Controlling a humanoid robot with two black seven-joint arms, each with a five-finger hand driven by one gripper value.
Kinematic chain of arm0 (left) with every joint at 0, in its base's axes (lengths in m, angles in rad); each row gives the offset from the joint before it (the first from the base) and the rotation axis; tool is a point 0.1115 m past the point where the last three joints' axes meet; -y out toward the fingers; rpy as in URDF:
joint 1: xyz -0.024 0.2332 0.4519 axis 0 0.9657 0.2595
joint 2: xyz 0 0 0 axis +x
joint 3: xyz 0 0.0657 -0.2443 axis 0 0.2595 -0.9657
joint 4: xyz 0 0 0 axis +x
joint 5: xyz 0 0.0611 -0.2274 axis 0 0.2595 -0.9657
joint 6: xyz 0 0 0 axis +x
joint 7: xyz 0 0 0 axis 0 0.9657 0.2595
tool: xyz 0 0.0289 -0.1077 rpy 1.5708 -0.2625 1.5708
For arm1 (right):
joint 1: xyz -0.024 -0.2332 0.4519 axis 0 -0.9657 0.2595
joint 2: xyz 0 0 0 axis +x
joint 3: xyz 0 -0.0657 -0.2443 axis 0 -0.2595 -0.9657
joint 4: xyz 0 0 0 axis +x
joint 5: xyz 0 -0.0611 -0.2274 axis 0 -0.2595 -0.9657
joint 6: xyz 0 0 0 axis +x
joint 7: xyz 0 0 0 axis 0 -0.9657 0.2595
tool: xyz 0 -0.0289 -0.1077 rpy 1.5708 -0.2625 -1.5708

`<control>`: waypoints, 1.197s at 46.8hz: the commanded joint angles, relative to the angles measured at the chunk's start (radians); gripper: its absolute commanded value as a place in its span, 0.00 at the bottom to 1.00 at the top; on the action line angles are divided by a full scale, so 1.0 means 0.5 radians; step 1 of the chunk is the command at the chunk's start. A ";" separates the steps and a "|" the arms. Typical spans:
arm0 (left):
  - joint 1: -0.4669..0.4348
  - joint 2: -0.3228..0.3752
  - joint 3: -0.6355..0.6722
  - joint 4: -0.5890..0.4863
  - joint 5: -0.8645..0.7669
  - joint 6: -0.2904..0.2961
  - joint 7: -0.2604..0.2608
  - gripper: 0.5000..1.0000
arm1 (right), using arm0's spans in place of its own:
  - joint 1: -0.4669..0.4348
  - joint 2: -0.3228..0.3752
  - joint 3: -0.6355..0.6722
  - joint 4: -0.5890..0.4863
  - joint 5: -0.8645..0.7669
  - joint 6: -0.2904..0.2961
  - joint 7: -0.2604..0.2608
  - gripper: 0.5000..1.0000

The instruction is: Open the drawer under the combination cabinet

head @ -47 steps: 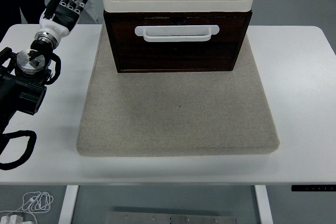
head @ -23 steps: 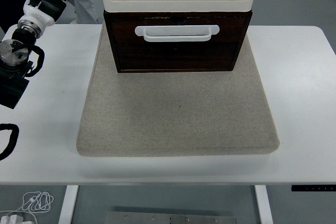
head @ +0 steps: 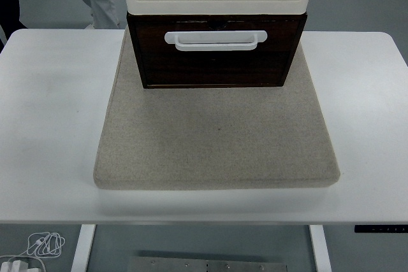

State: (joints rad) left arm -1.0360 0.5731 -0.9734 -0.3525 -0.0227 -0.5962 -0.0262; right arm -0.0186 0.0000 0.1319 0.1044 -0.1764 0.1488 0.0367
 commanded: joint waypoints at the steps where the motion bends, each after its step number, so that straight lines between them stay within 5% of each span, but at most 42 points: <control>1: -0.020 0.099 0.014 -0.114 0.091 -0.004 0.000 1.00 | 0.000 0.000 0.000 0.000 0.000 0.000 0.000 0.85; 27: -0.143 0.796 -0.008 -1.320 0.745 -0.019 -0.058 1.00 | 0.000 0.000 0.000 0.000 0.000 0.000 0.000 0.85; 47: -0.284 0.848 -0.008 -1.945 1.230 -0.029 -0.046 1.00 | 0.000 0.000 0.000 0.000 0.000 0.000 0.000 0.85; 56: -0.373 0.824 0.075 -2.145 1.276 -0.029 0.083 1.00 | 0.000 0.000 0.000 0.000 0.000 0.000 0.000 0.85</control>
State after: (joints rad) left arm -1.2061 0.9886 -0.9578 -1.4020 0.6061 -0.6110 -0.0183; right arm -0.0181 0.0000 0.1318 0.1042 -0.1764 0.1488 0.0369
